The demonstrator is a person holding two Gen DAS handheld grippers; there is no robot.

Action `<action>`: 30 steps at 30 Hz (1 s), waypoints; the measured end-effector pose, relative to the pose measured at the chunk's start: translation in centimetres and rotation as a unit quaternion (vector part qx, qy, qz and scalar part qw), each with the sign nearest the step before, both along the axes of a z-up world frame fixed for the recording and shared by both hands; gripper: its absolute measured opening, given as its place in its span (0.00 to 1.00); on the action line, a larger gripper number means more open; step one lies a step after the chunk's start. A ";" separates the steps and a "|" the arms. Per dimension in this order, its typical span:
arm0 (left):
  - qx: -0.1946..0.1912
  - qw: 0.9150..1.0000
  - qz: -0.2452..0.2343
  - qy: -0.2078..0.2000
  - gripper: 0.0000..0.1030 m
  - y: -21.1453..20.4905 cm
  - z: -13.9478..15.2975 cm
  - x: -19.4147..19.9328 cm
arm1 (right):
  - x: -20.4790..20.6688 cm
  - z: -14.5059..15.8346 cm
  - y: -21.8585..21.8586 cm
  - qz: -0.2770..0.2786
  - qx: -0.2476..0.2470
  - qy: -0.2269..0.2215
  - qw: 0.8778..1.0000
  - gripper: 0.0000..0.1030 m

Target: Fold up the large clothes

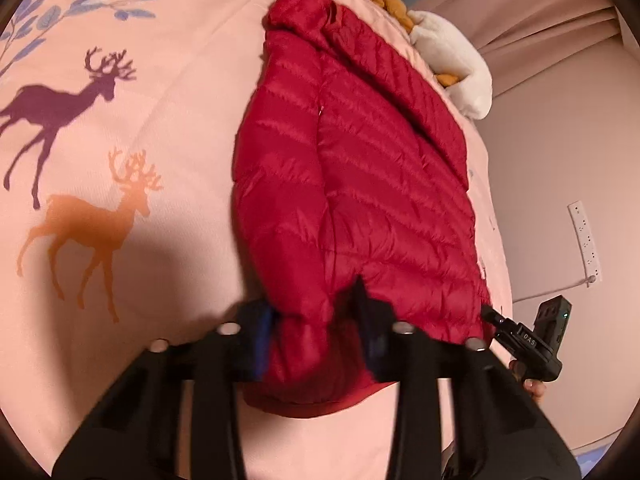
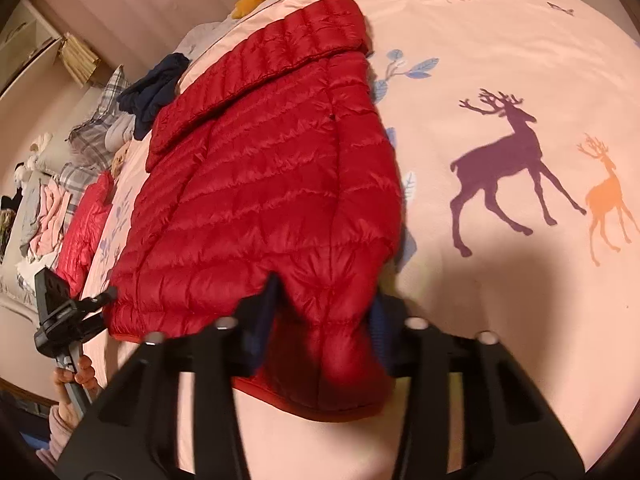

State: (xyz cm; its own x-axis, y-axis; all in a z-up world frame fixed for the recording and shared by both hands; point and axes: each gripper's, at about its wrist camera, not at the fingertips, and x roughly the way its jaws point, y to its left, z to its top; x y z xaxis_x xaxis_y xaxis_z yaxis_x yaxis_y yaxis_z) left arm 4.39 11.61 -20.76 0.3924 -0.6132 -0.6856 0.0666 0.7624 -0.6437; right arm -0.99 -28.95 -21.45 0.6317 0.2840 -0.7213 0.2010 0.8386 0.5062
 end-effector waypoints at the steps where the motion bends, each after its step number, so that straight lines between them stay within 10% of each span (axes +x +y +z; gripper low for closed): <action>1: -0.004 1.000 -0.002 0.000 0.20 0.0 0.0 -0.1 | -0.1 0.1 0.1 0.002 -0.001 -0.003 1.000 0.21; 25: 0.006 0.999 -0.052 0.012 0.13 1.6 3.8 -5.1 | -8.9 3.6 1.1 0.090 0.033 -0.005 0.995 0.12; 28: -0.003 0.999 -0.044 0.023 0.17 1.8 3.4 -4.2 | -8.6 3.2 0.8 0.085 0.038 0.001 0.996 0.22; 30: 0.001 0.999 -0.029 0.029 0.22 1.8 2.9 -4.0 | -8.4 2.8 0.8 0.081 0.044 0.004 0.996 0.48</action>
State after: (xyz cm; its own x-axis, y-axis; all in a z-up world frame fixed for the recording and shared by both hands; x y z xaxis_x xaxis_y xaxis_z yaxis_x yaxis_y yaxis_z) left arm 0.38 13.43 -17.86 0.3149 -0.6322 -0.7079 0.0733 0.7598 -0.6460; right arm -9.41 -28.14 -18.61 0.5664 0.4445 -0.6940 0.0709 0.8127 0.5783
